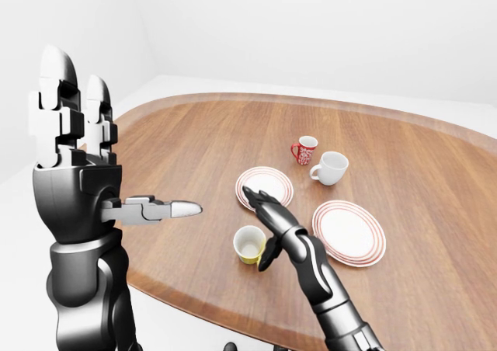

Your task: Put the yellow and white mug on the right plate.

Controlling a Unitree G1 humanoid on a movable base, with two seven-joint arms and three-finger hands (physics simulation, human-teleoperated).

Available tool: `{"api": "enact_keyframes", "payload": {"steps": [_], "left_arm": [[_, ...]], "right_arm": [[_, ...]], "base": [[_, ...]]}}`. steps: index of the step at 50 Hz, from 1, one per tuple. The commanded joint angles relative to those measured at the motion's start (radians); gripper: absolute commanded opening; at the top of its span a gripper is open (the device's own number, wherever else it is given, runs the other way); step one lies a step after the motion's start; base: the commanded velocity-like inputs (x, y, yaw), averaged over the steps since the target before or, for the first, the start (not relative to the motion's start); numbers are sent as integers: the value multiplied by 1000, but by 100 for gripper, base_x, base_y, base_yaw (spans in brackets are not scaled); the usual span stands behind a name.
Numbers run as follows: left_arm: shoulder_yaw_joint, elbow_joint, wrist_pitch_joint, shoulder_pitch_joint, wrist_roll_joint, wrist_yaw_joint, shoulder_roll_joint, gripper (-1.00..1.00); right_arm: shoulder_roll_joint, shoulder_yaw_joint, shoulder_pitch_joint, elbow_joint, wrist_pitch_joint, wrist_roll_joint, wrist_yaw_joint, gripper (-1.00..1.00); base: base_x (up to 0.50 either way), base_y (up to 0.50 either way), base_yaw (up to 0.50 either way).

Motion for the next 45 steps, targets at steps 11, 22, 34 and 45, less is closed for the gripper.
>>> {"api": "enact_keyframes", "payload": {"steps": [11,22,34,45], "left_arm": [[-3,-9,0,0,-1,1,1,100],[-7,-10,0,0,3,-1,-1,100],[-11,-1,0,4,10,-4,-4,100],[-14,-1,0,4,13,-6,-5,100]], "right_arm": [[20,2,-38,184,0,19,-132,100],[17,-5,-44,204,0,25,-141,100],[11,-20,-78,253,0,34,-158,100],[3,-58,-182,360,0,51,-177,100]], "base": [[0,0,0],[0,0,0],[0,0,0],[0,0,0]]}}
